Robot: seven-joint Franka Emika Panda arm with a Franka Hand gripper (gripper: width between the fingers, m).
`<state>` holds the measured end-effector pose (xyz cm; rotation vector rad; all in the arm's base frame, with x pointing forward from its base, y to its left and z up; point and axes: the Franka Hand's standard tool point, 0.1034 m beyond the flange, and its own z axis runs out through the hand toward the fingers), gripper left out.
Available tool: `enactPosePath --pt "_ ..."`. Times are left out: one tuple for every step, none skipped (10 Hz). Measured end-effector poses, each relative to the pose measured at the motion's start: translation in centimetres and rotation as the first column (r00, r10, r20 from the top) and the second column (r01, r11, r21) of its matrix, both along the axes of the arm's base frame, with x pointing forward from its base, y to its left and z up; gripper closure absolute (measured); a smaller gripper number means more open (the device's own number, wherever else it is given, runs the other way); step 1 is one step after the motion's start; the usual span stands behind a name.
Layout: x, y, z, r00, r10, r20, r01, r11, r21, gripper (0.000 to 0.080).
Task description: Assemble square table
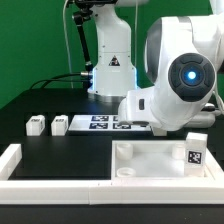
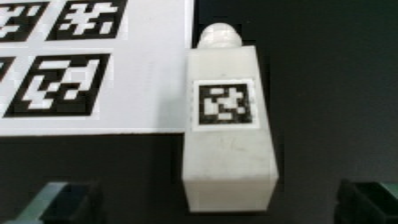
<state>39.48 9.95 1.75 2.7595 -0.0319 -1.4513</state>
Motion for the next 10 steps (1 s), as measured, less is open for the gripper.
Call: enactPosePath --pt "-1.0 0.3 -0.4 1.000 -0.002 -0.001 0.002 1.000 -0.007 0.0151" --pt "-2.3 0.5 -0.8 1.000 -0.006 -0.015 0.006 1.000 -0.016 0.0151" --pt "-2.2 0.4 -0.8 1.000 -0.009 -0.015 0.009 1.000 -0.015 0.0151" --pt "-2.1 0.3 -0.8 1.000 -0.013 -0.013 0.013 1.000 -0.015 0.0151" --pt "-2.1 0.2 -0.9 1.000 -0.014 -0.014 0.014 1.000 -0.016 0.0277" --pt "-2.1 0.2 -0.9 1.000 -0.015 -0.014 0.015 1.000 -0.016 0.0426" --pt "-2.1 0.1 -0.9 1.000 -0.017 -0.015 0.016 1.000 -0.016 0.0426" --pt "-2.1 0.1 -0.9 1.000 -0.018 -0.015 0.017 1.000 -0.016 0.0510" --pt "-2.1 0.1 -0.9 1.000 -0.019 -0.015 0.018 1.000 -0.016 0.0510" --pt "-2.1 0.0 -0.9 1.000 -0.020 -0.015 0.019 1.000 -0.016 0.0510"
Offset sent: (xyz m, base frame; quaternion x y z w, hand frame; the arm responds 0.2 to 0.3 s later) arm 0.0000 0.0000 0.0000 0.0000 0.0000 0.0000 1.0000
